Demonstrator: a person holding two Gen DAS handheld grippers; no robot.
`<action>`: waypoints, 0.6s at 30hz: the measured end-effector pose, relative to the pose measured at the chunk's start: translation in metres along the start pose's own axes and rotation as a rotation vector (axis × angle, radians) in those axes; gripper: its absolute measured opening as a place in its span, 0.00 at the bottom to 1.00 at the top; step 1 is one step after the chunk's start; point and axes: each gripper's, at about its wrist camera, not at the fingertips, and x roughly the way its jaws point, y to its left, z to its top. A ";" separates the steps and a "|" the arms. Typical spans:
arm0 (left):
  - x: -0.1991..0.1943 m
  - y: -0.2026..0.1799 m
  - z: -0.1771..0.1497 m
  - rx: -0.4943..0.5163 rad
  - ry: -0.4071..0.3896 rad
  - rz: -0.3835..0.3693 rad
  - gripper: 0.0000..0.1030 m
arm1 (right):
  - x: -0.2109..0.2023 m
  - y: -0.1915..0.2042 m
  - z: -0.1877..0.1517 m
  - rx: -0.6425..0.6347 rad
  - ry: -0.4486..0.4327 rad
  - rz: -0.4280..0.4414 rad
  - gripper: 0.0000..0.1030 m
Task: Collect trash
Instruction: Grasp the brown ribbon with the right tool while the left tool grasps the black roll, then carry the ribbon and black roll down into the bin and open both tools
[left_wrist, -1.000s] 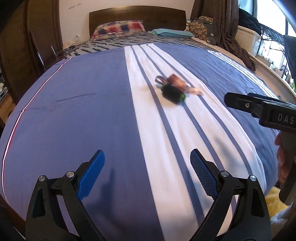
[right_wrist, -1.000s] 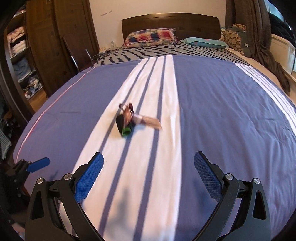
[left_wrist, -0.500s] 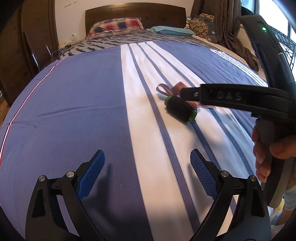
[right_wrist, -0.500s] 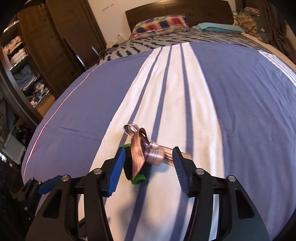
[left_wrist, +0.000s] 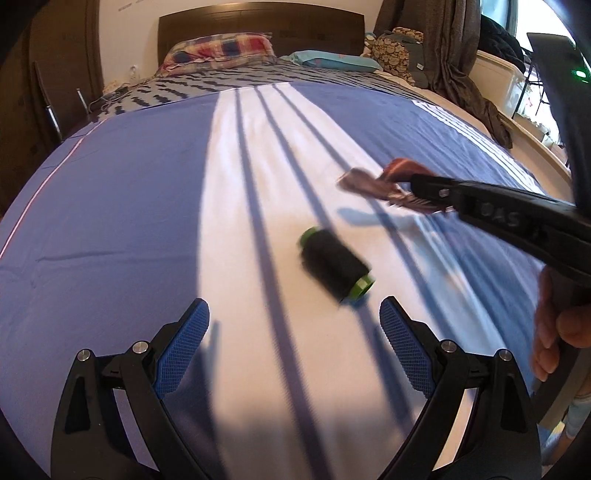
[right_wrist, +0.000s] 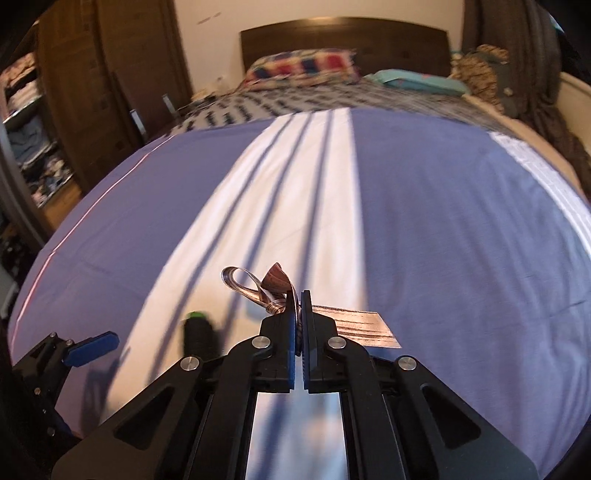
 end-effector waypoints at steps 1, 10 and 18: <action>0.004 -0.003 0.003 -0.002 0.002 -0.007 0.86 | -0.004 -0.008 0.001 0.006 -0.011 -0.019 0.04; 0.039 -0.014 0.025 -0.032 0.051 -0.009 0.51 | -0.026 -0.043 -0.010 0.029 -0.048 -0.038 0.04; 0.021 -0.013 0.005 0.006 0.062 -0.025 0.39 | -0.056 -0.032 -0.029 -0.010 -0.076 -0.057 0.04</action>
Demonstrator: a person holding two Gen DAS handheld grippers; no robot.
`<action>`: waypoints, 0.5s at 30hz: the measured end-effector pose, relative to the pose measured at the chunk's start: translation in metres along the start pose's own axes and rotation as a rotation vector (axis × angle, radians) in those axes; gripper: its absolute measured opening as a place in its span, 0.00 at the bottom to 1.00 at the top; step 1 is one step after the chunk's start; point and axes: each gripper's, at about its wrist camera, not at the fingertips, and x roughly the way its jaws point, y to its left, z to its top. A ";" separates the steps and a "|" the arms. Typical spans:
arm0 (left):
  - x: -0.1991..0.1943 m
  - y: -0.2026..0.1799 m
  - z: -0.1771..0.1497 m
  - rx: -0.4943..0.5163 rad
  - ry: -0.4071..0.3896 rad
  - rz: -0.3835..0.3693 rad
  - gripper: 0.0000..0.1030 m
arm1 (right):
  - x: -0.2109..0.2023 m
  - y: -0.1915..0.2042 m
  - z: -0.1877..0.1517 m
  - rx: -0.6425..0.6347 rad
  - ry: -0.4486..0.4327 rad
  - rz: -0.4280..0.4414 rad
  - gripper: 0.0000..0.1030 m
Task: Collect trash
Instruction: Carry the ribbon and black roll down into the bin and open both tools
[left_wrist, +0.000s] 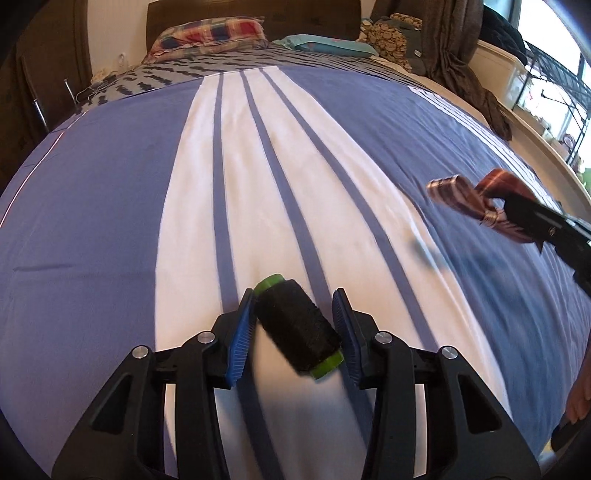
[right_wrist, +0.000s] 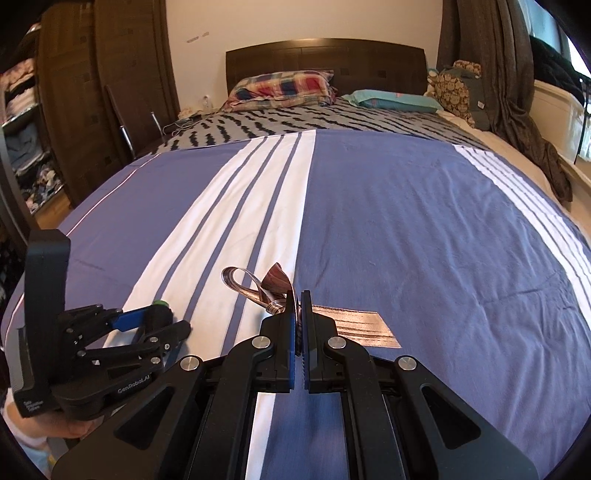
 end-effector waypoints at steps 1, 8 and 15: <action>-0.005 -0.001 -0.007 0.005 -0.001 0.000 0.39 | -0.005 0.003 -0.004 -0.006 -0.003 -0.005 0.04; -0.045 -0.011 -0.061 0.044 -0.008 -0.001 0.39 | -0.047 0.020 -0.047 -0.031 0.009 -0.007 0.04; -0.094 -0.023 -0.115 0.061 -0.031 -0.019 0.38 | -0.091 0.034 -0.095 -0.033 0.025 0.004 0.04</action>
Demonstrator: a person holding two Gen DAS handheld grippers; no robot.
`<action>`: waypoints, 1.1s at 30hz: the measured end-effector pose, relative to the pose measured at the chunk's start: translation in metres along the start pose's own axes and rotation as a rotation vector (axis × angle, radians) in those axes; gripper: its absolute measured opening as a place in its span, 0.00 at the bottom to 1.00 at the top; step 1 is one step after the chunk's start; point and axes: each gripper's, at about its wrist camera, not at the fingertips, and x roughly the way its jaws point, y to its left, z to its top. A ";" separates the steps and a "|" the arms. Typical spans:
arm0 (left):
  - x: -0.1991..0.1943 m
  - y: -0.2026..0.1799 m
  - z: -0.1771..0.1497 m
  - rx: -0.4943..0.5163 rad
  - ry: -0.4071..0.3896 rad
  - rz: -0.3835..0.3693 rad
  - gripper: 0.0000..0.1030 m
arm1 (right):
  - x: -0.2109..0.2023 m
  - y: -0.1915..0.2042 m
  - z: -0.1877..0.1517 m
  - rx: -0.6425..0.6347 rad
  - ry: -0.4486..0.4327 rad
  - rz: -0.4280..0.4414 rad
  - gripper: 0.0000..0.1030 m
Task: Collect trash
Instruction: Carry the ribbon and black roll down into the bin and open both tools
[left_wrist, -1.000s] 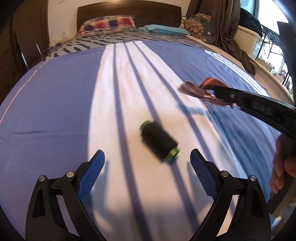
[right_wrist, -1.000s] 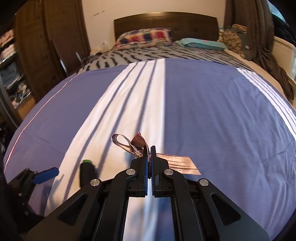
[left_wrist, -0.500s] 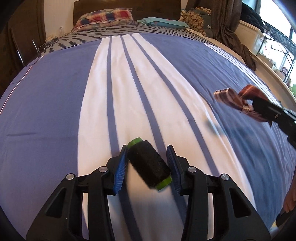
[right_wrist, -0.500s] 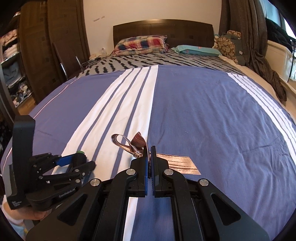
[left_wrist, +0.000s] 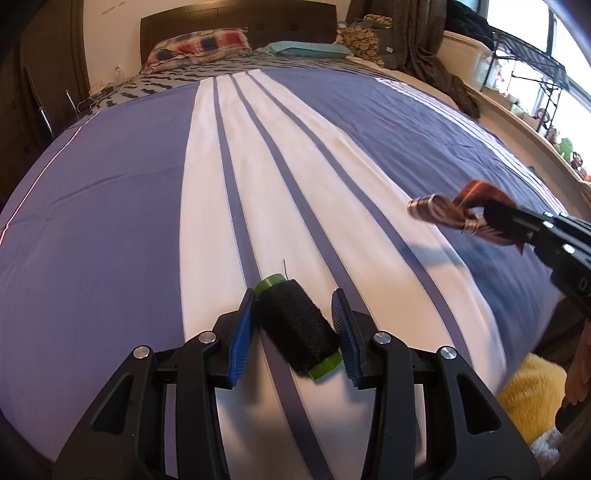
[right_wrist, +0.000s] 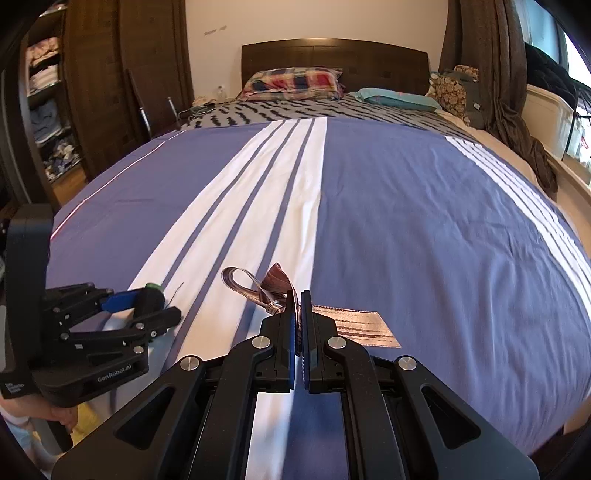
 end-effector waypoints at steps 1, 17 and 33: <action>-0.007 -0.003 -0.007 0.005 -0.003 -0.002 0.38 | -0.007 0.002 -0.007 0.004 0.001 0.004 0.04; -0.100 -0.041 -0.105 0.016 -0.083 -0.065 0.38 | -0.088 0.021 -0.098 0.022 -0.014 0.012 0.04; -0.089 -0.048 -0.192 -0.013 0.031 -0.081 0.38 | -0.082 0.022 -0.176 0.034 0.120 0.020 0.04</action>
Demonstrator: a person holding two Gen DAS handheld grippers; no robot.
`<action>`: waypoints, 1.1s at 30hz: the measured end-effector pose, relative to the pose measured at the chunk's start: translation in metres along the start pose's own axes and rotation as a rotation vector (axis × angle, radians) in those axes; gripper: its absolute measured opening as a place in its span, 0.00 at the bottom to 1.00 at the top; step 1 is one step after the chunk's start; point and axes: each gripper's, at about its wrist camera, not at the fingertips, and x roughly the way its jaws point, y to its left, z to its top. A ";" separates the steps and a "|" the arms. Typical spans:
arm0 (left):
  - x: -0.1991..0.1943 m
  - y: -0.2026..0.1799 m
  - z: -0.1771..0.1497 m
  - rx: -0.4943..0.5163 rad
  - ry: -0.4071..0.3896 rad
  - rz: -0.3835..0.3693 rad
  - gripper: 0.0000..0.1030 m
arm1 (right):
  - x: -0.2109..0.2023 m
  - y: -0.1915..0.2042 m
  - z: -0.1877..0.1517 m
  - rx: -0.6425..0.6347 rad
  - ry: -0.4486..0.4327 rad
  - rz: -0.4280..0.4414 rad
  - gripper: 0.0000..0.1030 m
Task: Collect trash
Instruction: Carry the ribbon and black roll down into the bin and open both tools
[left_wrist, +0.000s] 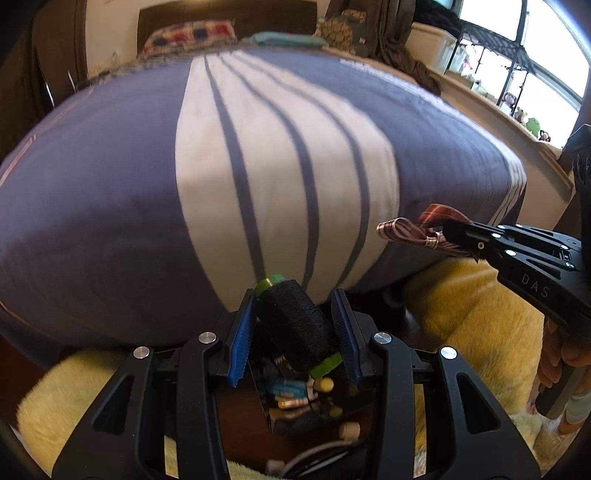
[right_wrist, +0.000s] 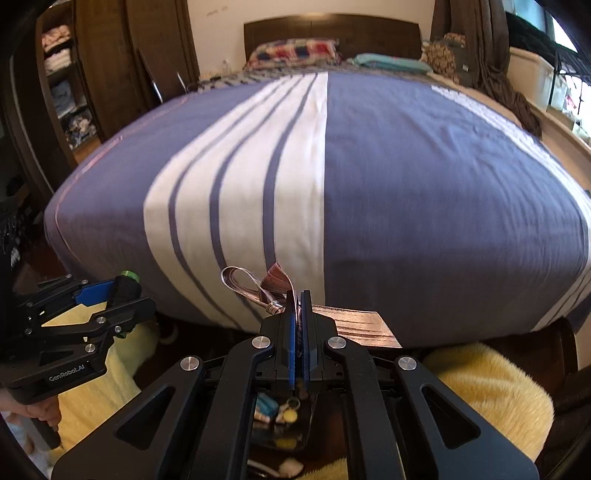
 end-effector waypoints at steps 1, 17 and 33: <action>0.005 0.001 -0.005 -0.006 0.017 -0.001 0.38 | 0.003 0.000 -0.003 -0.001 0.011 0.001 0.04; 0.097 0.016 -0.065 -0.074 0.287 -0.072 0.38 | 0.092 0.004 -0.050 0.034 0.301 0.106 0.04; 0.147 0.009 -0.072 -0.092 0.440 -0.148 0.40 | 0.150 -0.003 -0.064 0.102 0.477 0.142 0.07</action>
